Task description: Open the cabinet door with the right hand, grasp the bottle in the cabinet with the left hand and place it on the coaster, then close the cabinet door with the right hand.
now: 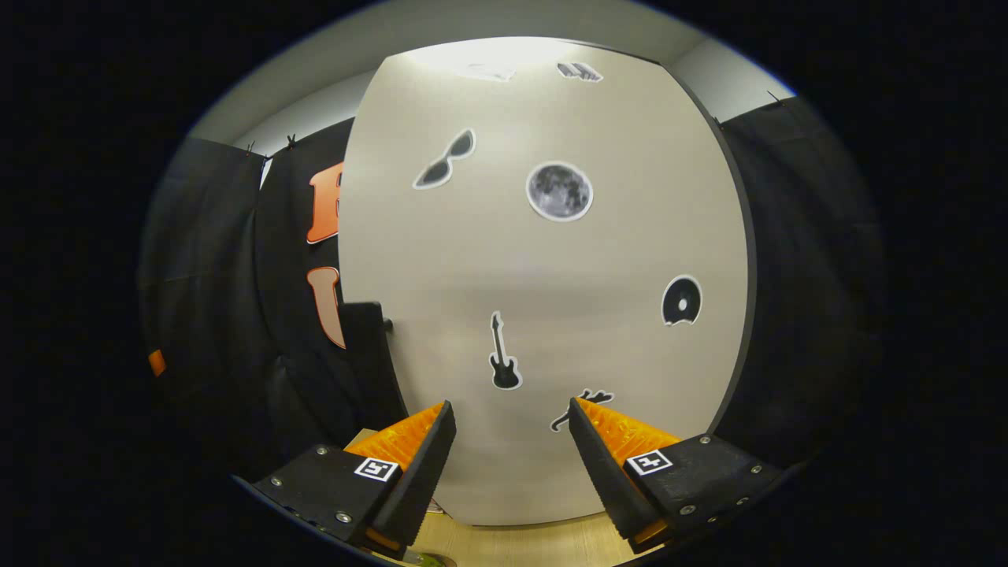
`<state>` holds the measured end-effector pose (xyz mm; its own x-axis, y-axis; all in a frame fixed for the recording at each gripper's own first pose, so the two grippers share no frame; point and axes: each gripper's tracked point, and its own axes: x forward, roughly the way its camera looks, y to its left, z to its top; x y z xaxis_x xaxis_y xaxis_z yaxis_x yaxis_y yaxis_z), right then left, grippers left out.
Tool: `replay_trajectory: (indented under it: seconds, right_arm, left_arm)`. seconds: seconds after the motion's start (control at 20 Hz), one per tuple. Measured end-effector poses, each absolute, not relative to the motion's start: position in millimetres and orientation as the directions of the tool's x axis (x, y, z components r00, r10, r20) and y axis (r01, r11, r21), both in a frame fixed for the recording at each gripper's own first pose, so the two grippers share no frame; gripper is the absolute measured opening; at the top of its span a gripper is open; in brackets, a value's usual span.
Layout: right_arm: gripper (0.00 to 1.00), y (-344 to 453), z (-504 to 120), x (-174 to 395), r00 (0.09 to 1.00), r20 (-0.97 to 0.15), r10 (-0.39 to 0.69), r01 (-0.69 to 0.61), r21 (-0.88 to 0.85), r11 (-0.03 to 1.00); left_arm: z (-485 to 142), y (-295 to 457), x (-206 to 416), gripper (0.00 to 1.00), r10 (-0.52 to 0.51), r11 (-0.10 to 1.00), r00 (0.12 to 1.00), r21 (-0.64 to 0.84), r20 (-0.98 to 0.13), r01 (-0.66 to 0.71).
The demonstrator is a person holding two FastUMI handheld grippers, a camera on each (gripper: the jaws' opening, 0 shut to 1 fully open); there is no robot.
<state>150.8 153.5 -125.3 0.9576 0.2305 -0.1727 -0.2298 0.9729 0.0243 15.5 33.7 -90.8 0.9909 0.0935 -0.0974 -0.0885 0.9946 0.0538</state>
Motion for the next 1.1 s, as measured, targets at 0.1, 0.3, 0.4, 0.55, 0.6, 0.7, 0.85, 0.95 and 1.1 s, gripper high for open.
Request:
replay_trajectory:
  seconds: [0.1,0.3,0.4,0.55,0.6,0.7,0.85,0.95,1.1]
  right_arm:
    - [0.90,141,-98,128,0.962,-0.141,0.236,-0.239,-0.003,0.971]
    - [0.90,106,-45,84,0.975,-0.068,0.214,-0.216,-0.035,0.976]
    - [0.90,87,-24,64,0.982,-0.039,0.185,-0.186,-0.045,0.981]
    - [0.90,59,1,36,0.990,0.006,0.138,-0.137,-0.089,0.987]
    - [0.90,53,8,27,0.992,0.020,0.125,-0.122,-0.101,0.987]
    - [0.91,43,17,11,0.993,0.040,0.108,-0.104,-0.101,0.989]
    - [0.91,37,26,-7,0.993,0.059,0.102,-0.097,-0.087,0.991]
    - [0.91,36,29,-14,0.993,0.068,0.101,-0.095,-0.089,0.992]
    - [0.91,40,31,-19,0.991,0.078,0.106,-0.098,-0.096,0.991]
  left_arm:
    - [-78,30,25,0.96,0.074,0.996,0.994,0.049,-0.081,-0.070]
    - [-55,15,33,0.96,0.026,0.999,0.999,0.040,-0.041,-0.024]
    - [-43,9,34,0.96,0.005,1.000,1.000,0.029,-0.025,-0.004]
    - [-32,-1,32,0.96,-0.023,1.000,1.000,0.009,-0.012,0.023]
    - [-28,-2,32,0.98,-0.029,1.000,1.000,0.006,-0.006,0.029]
    - [-22,-3,28,0.98,-0.033,0.999,0.999,0.012,0.007,0.033]
    - [-13,-7,21,0.97,-0.045,0.999,0.999,0.014,0.027,0.045]
    - [-10,-8,15,0.97,-0.055,0.998,0.998,0.013,0.036,0.054]
    - [-4,-4,9,0.96,-0.055,0.998,0.997,0.020,0.047,0.054]
